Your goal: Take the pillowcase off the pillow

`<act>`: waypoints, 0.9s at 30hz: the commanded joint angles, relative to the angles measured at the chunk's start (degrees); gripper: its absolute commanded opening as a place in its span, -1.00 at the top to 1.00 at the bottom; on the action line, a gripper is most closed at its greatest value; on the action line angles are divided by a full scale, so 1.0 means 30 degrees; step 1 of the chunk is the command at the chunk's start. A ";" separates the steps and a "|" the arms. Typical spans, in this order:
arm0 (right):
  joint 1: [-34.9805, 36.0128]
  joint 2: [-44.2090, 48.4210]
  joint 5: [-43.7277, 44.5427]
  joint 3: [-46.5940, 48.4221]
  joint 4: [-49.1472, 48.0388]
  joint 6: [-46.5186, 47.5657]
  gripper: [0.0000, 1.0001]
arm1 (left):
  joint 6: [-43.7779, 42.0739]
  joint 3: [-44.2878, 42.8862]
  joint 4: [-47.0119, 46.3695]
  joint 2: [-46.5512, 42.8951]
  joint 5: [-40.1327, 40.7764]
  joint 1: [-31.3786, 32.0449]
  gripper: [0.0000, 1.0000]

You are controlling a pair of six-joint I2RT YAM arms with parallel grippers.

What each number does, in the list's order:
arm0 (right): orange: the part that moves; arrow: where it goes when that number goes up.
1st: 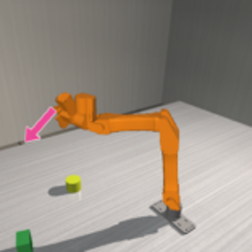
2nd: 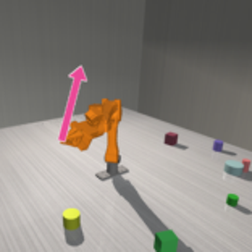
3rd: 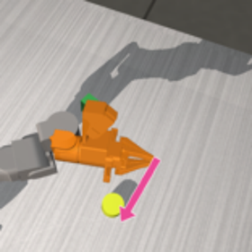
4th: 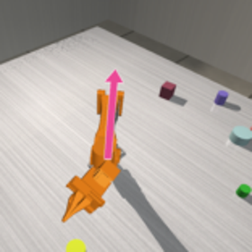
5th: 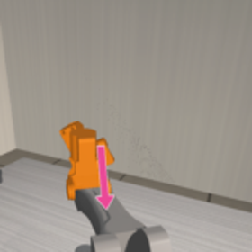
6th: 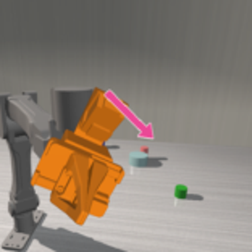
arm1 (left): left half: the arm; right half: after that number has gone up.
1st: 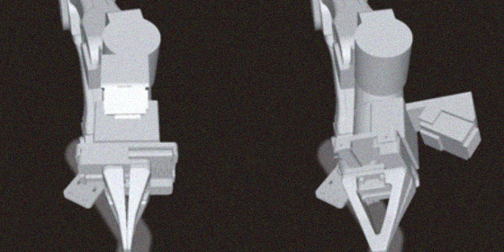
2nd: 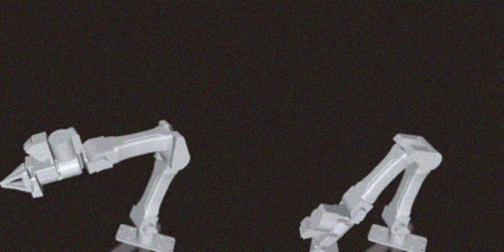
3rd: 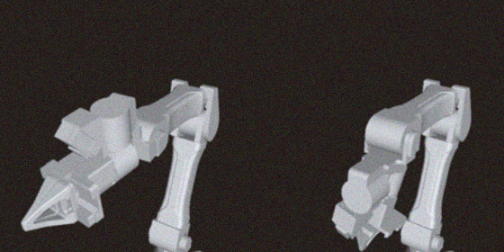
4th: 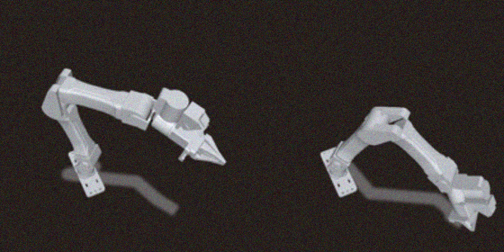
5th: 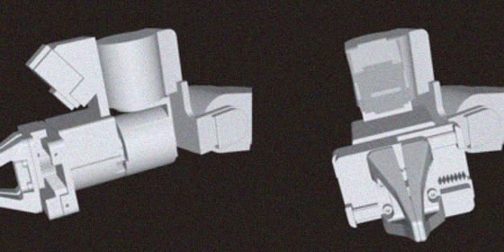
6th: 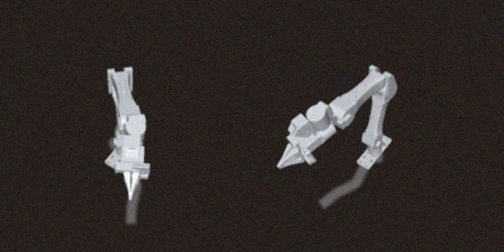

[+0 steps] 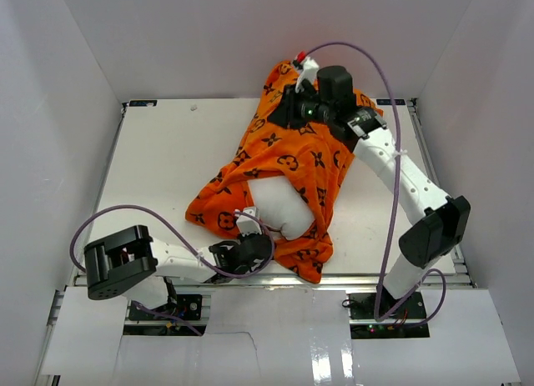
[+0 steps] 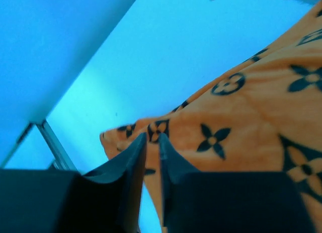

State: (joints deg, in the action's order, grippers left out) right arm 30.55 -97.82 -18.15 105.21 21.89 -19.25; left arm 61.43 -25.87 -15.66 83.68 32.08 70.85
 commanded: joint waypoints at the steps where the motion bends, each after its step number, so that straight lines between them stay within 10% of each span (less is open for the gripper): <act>1: 0.1272 0.1663 -0.0280 -0.2893 -0.0499 0.3129 0.48 | -0.0439 0.0185 0.2934 -0.1054 -0.0703 0.0173 1.00; 10: 0.2120 0.9574 0.2945 -1.2007 -0.0619 0.3924 -0.35 | -0.0437 -0.0049 0.3843 -0.2608 -0.0174 -0.0062 1.00; 21: 0.7062 1.4825 0.5665 -2.0184 -0.3223 0.3047 -0.45 | 0.0324 -0.0079 0.2848 -0.1965 -0.1110 -0.0091 1.00; 27: 1.0760 1.3801 1.2785 -2.2089 -0.4570 0.1846 -0.68 | 0.0732 0.0155 0.2818 -0.2171 -0.1053 0.0114 1.00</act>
State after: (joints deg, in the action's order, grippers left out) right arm 59.88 -55.59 8.12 39.88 14.52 -11.29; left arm 62.06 -25.87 -10.02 77.43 30.85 70.59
